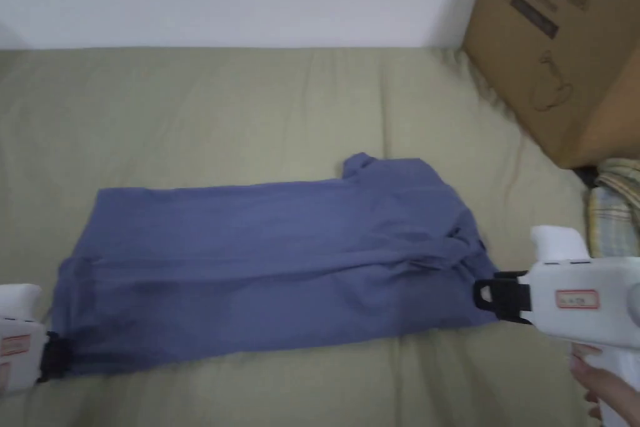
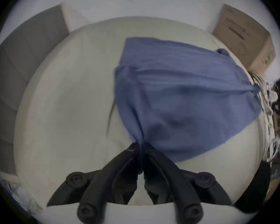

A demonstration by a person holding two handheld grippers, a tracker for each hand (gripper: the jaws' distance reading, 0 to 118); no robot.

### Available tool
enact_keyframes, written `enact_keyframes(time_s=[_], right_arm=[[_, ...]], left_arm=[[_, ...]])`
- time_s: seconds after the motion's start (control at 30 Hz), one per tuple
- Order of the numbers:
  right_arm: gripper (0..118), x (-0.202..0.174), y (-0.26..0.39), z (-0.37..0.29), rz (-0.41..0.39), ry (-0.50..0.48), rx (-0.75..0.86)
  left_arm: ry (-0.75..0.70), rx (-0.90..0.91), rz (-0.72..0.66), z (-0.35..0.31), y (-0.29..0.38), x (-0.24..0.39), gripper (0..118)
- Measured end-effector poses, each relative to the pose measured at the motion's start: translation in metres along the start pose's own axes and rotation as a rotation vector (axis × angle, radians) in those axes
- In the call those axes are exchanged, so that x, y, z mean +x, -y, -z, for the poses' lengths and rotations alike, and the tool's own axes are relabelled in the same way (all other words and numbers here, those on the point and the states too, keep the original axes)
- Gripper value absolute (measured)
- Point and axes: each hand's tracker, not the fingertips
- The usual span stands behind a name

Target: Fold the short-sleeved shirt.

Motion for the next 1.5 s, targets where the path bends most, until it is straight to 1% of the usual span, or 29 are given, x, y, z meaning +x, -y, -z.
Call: enact_keyframes(time_s=[0.07, 0.1, 0.13, 0.17, 0.2, 0.23, 0.3, 0.4, 0.47, 0.5, 0.53, 0.57, 0.6, 0.63, 0.67, 0.7, 0.73, 0.77, 0.83, 0.93, 1.1, 1.23, 1.27, 1.3, 1.33, 1.37, 1.4, 1.47, 1.5], right_arm=[[0, 0.013, -0.001, 0.002, 0.033, -0.020, 0.033], [0, 0.019, -0.002, 0.005, 0.055, 0.002, 0.038], [5, 0.029, -0.002, 0.009, 0.077, 0.013, 0.040], [44, 0.036, -0.003, 0.013, 0.096, 0.026, 0.047], [91, 0.041, -0.006, 0.018, 0.108, 0.070, 0.053], [118, 0.047, -0.010, 0.028, 0.117, 0.106, 0.031], [113, 0.060, -0.014, 0.052, 0.160, 0.133, -0.098], [114, 0.074, -0.016, 0.084, 0.244, 0.098, -0.135], [113, 0.079, -0.017, 0.107, 0.270, 0.071, -0.181], [109, 0.080, -0.016, 0.116, 0.263, 0.080, -0.205], [95, 0.076, -0.018, 0.111, 0.259, 0.089, -0.197], [64, 0.073, -0.018, 0.114, 0.240, 0.133, -0.216], [49, 0.069, -0.018, 0.114, 0.178, 0.202, -0.214], [31, 0.068, -0.018, 0.111, 0.149, 0.170, -0.187], [12, 0.062, -0.020, 0.094, 0.158, 0.071, -0.168], [12, 0.060, -0.020, 0.089, 0.164, 0.033, -0.163], [11, 0.055, -0.020, 0.083, 0.117, 0.115, -0.157], [11, 0.053, -0.019, 0.077, 0.071, 0.129, -0.153], [11, 0.048, -0.022, 0.050, 0.049, 0.088, -0.135], [11, 0.046, -0.016, 0.008, 0.097, 0.034, -0.099], [11, 0.047, 0.029, -0.043, 0.104, 0.033, -0.135], [14, 0.060, 0.067, -0.046, 0.211, 0.001, -0.231], [25, 0.062, 0.075, -0.042, 0.216, 0.018, -0.229], [40, 0.063, 0.082, -0.039, 0.222, 0.035, -0.222], [66, 0.064, 0.083, -0.034, 0.234, 0.078, -0.213], [106, 0.063, 0.084, -0.033, 0.222, 0.131, -0.206], [106, 0.061, 0.085, -0.033, 0.198, 0.167, -0.200], [118, 0.053, 0.081, -0.037, 0.144, 0.224, -0.174], [113, 0.047, 0.077, -0.042, 0.117, 0.224, -0.116]], left_arm=[[-0.004, 0.008, 0.026, -0.007, 0.001, 0.011, 3], [0.003, 0.009, 0.025, -0.013, -0.002, 0.006, 3], [-0.001, 0.022, 0.024, -0.015, -0.003, 0.006, 3], [-0.011, 0.047, 0.025, -0.018, -0.004, 0.003, 3], [0.001, 0.061, 0.008, -0.021, -0.005, 0.001, 3], [0.011, 0.077, -0.018, -0.025, -0.009, -0.008, 3], [0.024, 0.082, -0.047, -0.030, -0.013, -0.013, 3], [0.021, 0.086, -0.056, -0.031, -0.018, -0.020, 3], [0.028, 0.064, -0.073, -0.027, -0.018, -0.020, 3], [0.025, 0.061, -0.076, -0.025, -0.017, -0.021, 3], [0.019, 0.058, -0.077, -0.023, -0.016, -0.021, 3], [0.013, 0.055, -0.075, -0.022, -0.016, -0.022, 3], [0.011, 0.049, -0.077, -0.020, -0.015, -0.023, 3], [0.008, 0.042, -0.081, -0.020, -0.015, -0.023, 3], [0.006, 0.039, -0.088, -0.020, -0.015, -0.024, 3], [0.007, 0.039, -0.093, -0.020, -0.015, -0.025, 3], [0.006, 0.041, -0.095, -0.021, -0.015, -0.026, 3], [0.008, 0.046, -0.095, -0.024, -0.015, -0.027, 3], [-0.004, 0.060, -0.090, -0.031, -0.016, -0.027, 3], [0.004, 0.069, -0.086, -0.050, -0.013, -0.032, 3], [0.044, 0.029, -0.074, -0.080, 0.021, -0.042, 3], [0.088, -0.023, -0.063, -0.085, 0.060, -0.038, 8], [0.095, -0.026, -0.063, -0.082, 0.067, -0.038, 24], [0.087, -0.023, -0.062, -0.079, 0.072, -0.037, 51], [0.064, -0.024, -0.063, -0.077, 0.076, -0.037, 87], [0.049, -0.023, -0.069, -0.076, 0.079, -0.038, 118], [0.049, -0.023, -0.081, -0.075, 0.081, -0.041, 118], [0.071, 0.046, -0.142, -0.083, 0.084, -0.043, 118], [0.065, 0.057, -0.139, -0.088, 0.081, -0.043, 118]])
